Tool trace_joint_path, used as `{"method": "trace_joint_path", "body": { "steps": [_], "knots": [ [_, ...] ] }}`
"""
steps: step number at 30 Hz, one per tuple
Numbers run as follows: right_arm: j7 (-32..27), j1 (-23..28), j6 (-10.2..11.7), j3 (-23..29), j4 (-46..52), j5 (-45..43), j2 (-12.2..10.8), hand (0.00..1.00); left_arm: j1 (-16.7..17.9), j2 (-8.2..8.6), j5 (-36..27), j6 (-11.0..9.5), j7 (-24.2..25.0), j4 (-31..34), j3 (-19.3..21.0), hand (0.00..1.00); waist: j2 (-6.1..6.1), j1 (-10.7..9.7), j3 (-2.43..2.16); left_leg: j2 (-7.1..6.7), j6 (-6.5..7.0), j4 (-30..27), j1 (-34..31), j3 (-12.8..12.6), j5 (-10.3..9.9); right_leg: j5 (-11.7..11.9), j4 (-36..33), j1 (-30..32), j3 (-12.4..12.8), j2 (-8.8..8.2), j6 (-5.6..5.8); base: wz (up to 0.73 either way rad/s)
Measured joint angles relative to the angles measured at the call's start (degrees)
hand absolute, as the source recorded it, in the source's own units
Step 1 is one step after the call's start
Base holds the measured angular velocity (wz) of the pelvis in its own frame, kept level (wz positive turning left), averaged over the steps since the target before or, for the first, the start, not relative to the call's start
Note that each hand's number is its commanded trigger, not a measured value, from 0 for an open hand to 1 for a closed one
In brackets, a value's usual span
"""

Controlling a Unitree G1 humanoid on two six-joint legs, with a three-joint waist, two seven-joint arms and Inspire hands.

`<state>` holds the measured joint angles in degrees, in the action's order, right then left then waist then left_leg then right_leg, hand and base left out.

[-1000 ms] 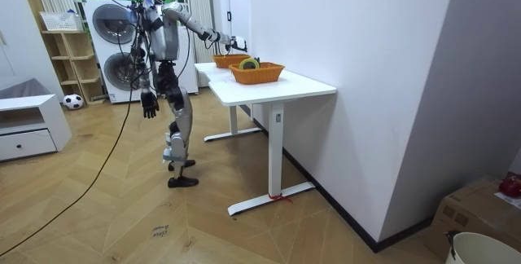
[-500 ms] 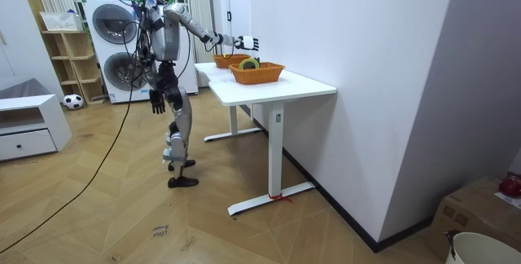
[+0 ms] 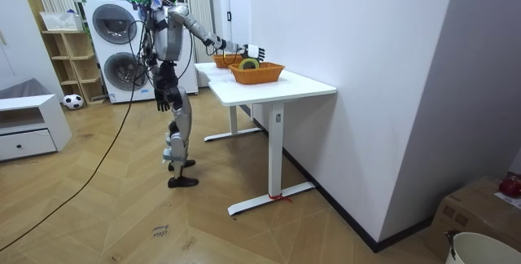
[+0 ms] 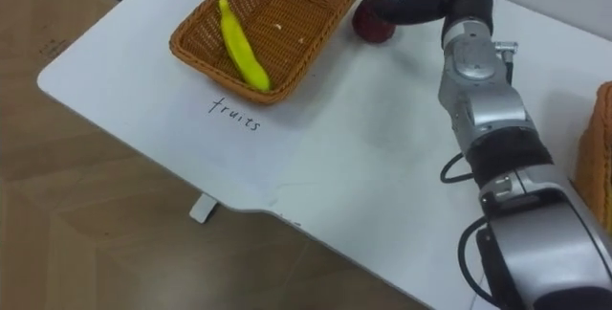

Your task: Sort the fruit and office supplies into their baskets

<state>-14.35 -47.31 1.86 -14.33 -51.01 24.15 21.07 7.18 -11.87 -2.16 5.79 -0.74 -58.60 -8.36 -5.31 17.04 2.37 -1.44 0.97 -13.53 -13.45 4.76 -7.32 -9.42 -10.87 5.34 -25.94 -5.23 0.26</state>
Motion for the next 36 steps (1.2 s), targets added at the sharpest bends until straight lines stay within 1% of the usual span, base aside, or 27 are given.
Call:
{"method": "trace_joint_path", "body": {
  "steps": [7,11,16,21,25,27,30,33,36],
  "knots": [
    [-0.2,0.0,0.0,-0.1,-1.1,0.0,0.0,0.00,-0.1,-0.05,-4.0,0.0,-0.4,0.0,-0.9,0.00,0.11,0.0,0.03,0.17,-0.01,-0.1,-1.3,-0.5,0.0,0.1,0.0,1.6,0.7,0.22,0.00,-0.01],
    [-1.2,0.0,0.0,-0.1,-2.2,0.1,0.0,0.00,-0.1,-0.04,-4.7,-0.2,-0.9,0.0,-1.1,0.00,0.09,0.3,0.04,0.27,-0.01,0.0,-2.0,-0.7,0.0,0.1,0.0,2.3,0.8,0.20,0.00,-0.01],
    [-1.2,0.0,0.0,-0.7,-2.4,0.6,0.0,0.00,-0.8,-0.05,-5.2,-1.3,-1.0,-1.2,-1.5,0.00,-0.07,0.7,0.13,0.31,-0.02,0.0,-2.6,-0.8,0.1,0.1,0.0,3.0,0.8,0.19,-0.01,-0.01],
    [-1.2,0.0,0.0,-0.7,-2.4,0.6,-0.1,0.00,-1.3,-0.05,-5.2,-2.1,-1.2,-2.0,-1.5,0.00,-0.31,0.6,0.37,0.32,-0.03,0.0,-2.9,-0.8,0.1,0.1,0.0,3.3,0.9,0.21,-0.01,0.00],
    [-1.1,0.0,0.1,-0.7,-2.6,0.5,-0.1,0.00,-1.3,-0.03,-5.2,-2.5,-1.5,-2.1,-1.5,0.00,-0.45,0.6,0.73,0.34,-0.03,0.0,-3.0,-0.8,0.1,0.1,0.0,3.5,1.0,0.24,-0.01,0.00],
    [-1.1,0.0,0.2,-0.7,-2.6,0.1,-0.1,0.00,-1.3,-0.04,-5.4,-2.6,-1.6,-2.1,-1.6,0.00,-0.61,0.7,0.83,0.38,-0.03,0.0,-3.2,-0.9,0.1,0.1,0.0,3.7,1.0,0.26,-0.04,-0.02],
    [-1.1,0.0,1.2,-1.3,-3.0,-0.1,-0.2,0.00,-1.3,-0.06,-6.2,-3.1,-2.2,-2.3,-2.0,0.00,-0.87,0.8,1.03,0.45,-0.04,0.1,-3.2,-1.0,0.1,0.1,0.0,3.8,1.1,0.34,-0.08,-0.01],
    [-1.1,0.0,2.3,-1.4,-4.3,-2.4,-0.3,0.00,-1.5,-0.04,-6.3,-3.7,-2.4,-3.4,-2.1,0.00,-0.86,0.8,1.06,0.45,-0.04,0.1,-3.2,-1.0,0.1,0.1,0.0,3.8,0.8,0.33,-0.09,0.00],
    [-1.2,0.0,2.6,-1.4,-4.8,-5.7,-0.5,0.00,-1.5,0.02,-6.2,-3.7,-2.4,-3.9,-2.3,0.00,-0.75,0.9,1.14,0.45,-0.04,0.1,-3.3,-1.0,0.1,0.1,0.0,3.8,0.6,0.35,-0.10,0.00]
  ]
}}
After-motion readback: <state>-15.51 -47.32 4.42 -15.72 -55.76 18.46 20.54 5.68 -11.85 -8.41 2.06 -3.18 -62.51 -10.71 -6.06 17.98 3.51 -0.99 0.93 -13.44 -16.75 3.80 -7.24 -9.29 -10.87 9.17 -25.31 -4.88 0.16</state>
